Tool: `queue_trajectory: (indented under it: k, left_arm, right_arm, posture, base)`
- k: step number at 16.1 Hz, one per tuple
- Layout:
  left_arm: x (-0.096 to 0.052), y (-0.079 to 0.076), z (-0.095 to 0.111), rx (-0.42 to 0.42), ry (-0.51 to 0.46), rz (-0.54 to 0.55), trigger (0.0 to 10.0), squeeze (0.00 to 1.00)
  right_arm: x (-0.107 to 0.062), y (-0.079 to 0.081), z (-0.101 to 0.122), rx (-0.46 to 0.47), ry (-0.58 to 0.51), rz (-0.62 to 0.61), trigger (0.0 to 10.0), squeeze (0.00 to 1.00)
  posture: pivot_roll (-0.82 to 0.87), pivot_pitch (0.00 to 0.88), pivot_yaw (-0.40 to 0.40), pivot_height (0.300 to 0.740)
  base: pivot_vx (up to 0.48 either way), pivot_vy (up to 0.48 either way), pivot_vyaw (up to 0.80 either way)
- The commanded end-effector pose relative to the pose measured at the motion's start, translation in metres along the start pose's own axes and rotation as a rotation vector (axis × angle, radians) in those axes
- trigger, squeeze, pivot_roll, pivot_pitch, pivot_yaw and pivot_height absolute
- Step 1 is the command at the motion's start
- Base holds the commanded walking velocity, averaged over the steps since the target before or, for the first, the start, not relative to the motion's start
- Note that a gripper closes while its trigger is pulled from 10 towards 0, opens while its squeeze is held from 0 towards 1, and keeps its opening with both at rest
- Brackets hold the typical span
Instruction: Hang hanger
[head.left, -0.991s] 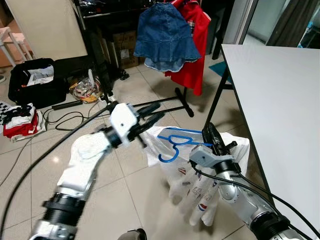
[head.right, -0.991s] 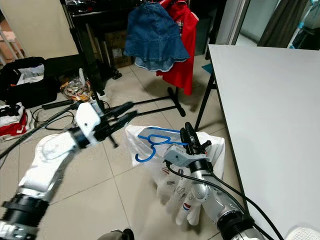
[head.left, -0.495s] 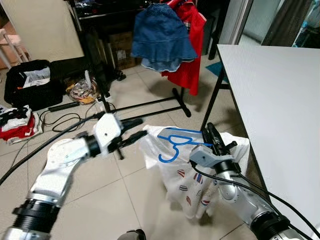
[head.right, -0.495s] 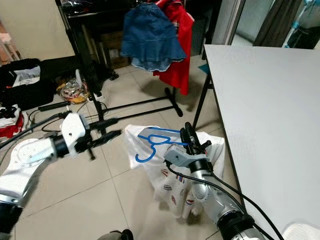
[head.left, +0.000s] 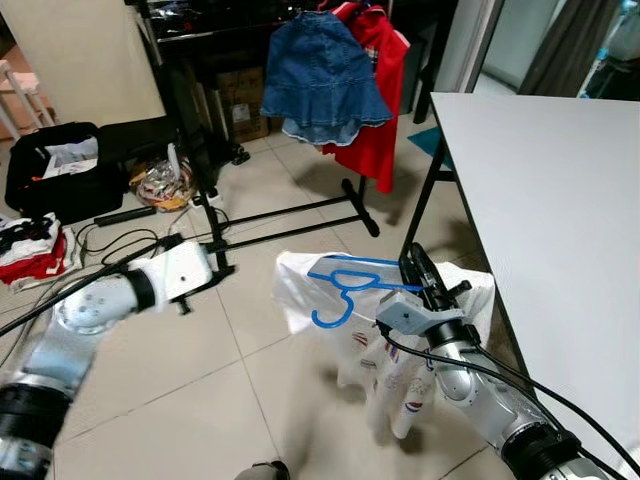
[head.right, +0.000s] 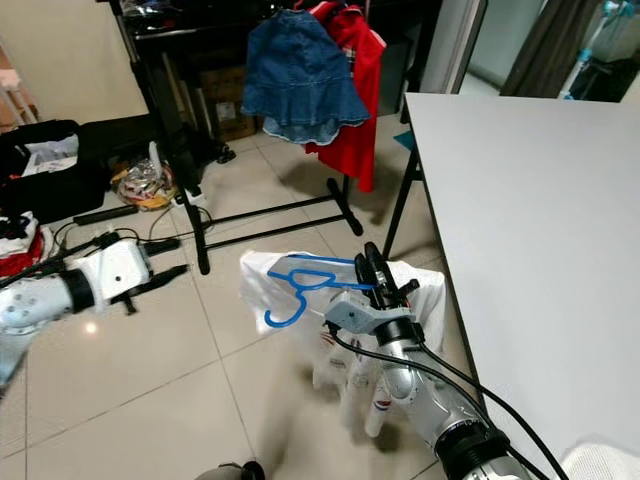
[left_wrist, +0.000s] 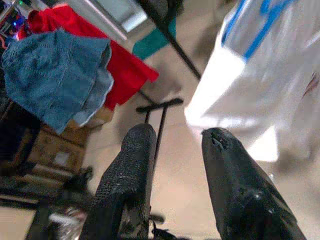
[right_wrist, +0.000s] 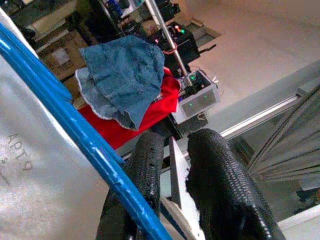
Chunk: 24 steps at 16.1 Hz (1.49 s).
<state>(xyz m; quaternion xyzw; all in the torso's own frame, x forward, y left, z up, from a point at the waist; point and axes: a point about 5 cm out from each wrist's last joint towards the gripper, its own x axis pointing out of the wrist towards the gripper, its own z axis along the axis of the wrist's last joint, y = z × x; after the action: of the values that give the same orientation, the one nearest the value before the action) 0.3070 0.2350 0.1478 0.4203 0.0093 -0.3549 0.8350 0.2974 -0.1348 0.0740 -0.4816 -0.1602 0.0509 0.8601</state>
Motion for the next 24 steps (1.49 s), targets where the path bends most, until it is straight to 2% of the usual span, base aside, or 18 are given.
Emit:
queue_trajectory:
  k: [1,3,5,9,14,15,16,19,20,24]
  left_arm:
    - [0.001,0.001,-0.001,0.059,0.012,-0.001,10.0,0.00]
    - [0.003,0.007,-0.002,0.114,0.006,0.066,10.0,0.00]
    - [0.004,0.009,-0.006,0.153,0.016,0.077,10.0,0.00]
    - [0.003,0.002,-0.017,0.218,0.070,0.015,10.0,0.00]
    - [0.008,-0.002,-0.020,0.248,0.049,0.001,10.0,0.00]
    - [0.009,-0.002,-0.017,0.220,0.023,-0.009,10.0,0.38]
    - [0.010,0.000,-0.013,0.194,-0.011,-0.005,10.0,1.00]
    - [0.018,-0.001,-0.007,0.244,-0.047,0.037,10.0,1.00]
    - [0.021,-0.005,-0.008,0.240,-0.040,0.017,10.0,0.00]
    - [0.026,-0.013,-0.010,0.225,-0.033,-0.027,10.0,0.00]
  right_arm:
    - [0.002,-0.006,0.005,0.032,-0.029,-0.034,10.0,0.00]
    - [0.002,-0.006,0.009,0.050,-0.055,-0.035,10.0,0.00]
    - [0.001,-0.007,0.012,0.066,-0.075,-0.035,10.0,0.00]
    - [-0.001,-0.009,0.018,0.126,-0.115,-0.029,10.0,0.00]
    - [0.002,-0.010,0.030,0.169,-0.172,-0.012,10.0,0.00]
    - [0.002,-0.009,0.031,0.174,-0.178,-0.008,10.0,0.00]
    - [0.002,-0.009,0.032,0.179,-0.182,-0.006,10.0,0.00]
    - [0.001,-0.007,0.036,0.200,-0.200,0.014,10.0,0.00]
    - [0.000,-0.006,0.039,0.211,-0.216,0.024,10.0,0.00]
    - [0.002,-0.008,0.046,0.232,-0.245,0.025,10.0,0.00]
  posture:
    - [0.09,0.076,0.044,0.740]
    - [0.09,0.074,0.043,0.740]
    - [0.08,0.074,0.043,0.740]
    - [0.08,0.073,0.045,0.740]
    - [0.09,0.066,0.043,0.740]
    - [0.09,0.066,0.043,0.740]
    - [0.09,0.066,0.043,0.740]
    - [0.09,0.066,0.043,0.740]
    - [0.09,0.067,0.043,0.740]
    - [0.08,0.067,0.044,0.740]
  base:
    - [0.000,0.000,0.00]
    - [0.000,0.000,0.00]
    - [0.000,0.000,0.00]
    - [0.000,0.000,0.00]
    - [0.000,0.000,0.00]
    - [0.000,0.000,0.00]
    - [0.000,0.000,0.00]
    - [0.000,0.000,0.00]
    - [0.000,0.000,0.00]
    - [0.000,0.000,0.00]
